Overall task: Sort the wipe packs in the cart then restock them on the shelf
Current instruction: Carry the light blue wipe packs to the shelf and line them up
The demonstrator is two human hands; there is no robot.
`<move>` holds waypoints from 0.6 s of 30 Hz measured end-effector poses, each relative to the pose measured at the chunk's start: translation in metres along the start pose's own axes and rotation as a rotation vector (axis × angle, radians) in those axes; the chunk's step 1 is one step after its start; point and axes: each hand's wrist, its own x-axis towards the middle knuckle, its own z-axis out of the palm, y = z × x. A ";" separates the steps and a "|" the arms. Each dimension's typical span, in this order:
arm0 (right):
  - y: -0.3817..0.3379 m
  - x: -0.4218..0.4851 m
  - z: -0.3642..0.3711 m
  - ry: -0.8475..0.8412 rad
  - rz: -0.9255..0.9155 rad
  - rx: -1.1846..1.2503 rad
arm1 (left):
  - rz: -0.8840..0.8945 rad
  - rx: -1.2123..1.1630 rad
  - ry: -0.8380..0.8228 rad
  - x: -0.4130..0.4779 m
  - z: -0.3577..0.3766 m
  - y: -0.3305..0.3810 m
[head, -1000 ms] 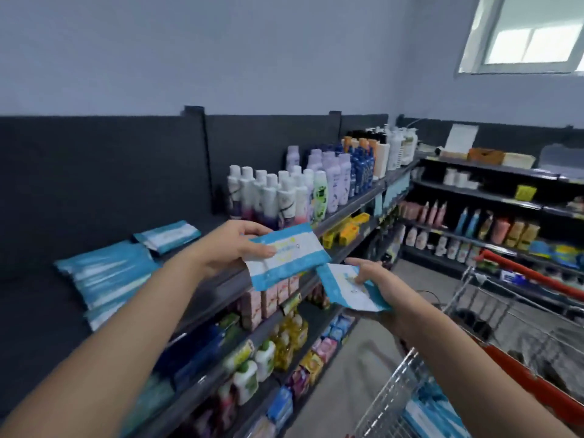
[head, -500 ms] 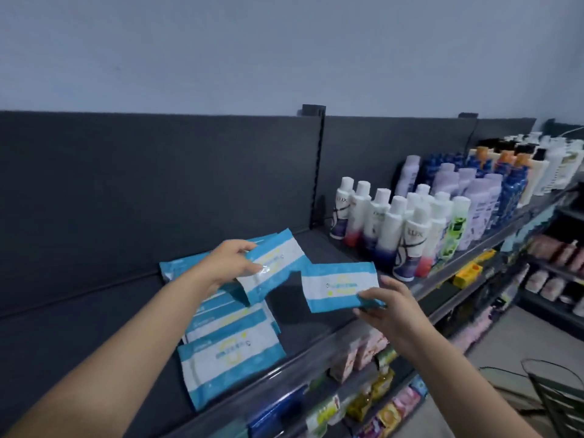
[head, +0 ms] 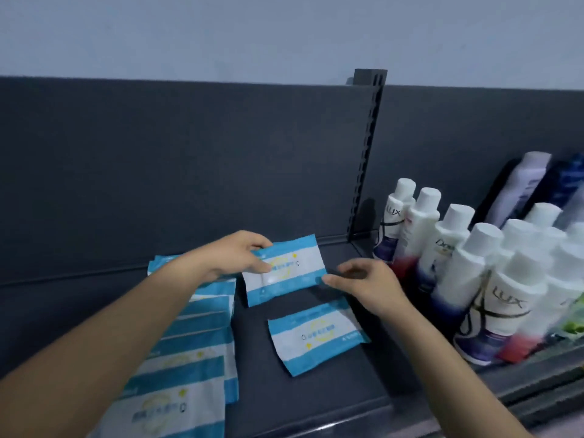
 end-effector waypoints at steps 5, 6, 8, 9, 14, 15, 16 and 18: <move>-0.006 0.038 0.023 -0.258 -0.032 0.194 | -0.038 0.186 0.006 0.008 0.003 -0.011; -0.005 0.043 0.029 -0.278 -0.055 0.190 | -0.019 0.244 0.052 0.008 0.004 -0.013; 0.001 0.051 0.037 -0.228 -0.148 0.087 | 0.039 0.284 0.169 0.005 0.007 -0.015; 0.003 0.053 0.039 -0.195 -0.211 0.007 | 0.065 0.281 0.219 0.003 0.009 -0.016; 0.009 0.056 0.041 -0.155 -0.383 -0.177 | 0.129 0.398 0.285 -0.001 0.014 -0.012; 0.010 0.055 0.041 -0.163 -0.388 -0.181 | 0.147 0.453 0.290 -0.001 0.016 -0.011; 0.011 0.055 0.042 -0.165 -0.393 -0.192 | 0.165 0.507 0.289 -0.002 0.018 -0.009; 0.013 0.053 0.041 -0.147 -0.414 -0.216 | 0.189 0.612 0.271 -0.007 0.024 -0.006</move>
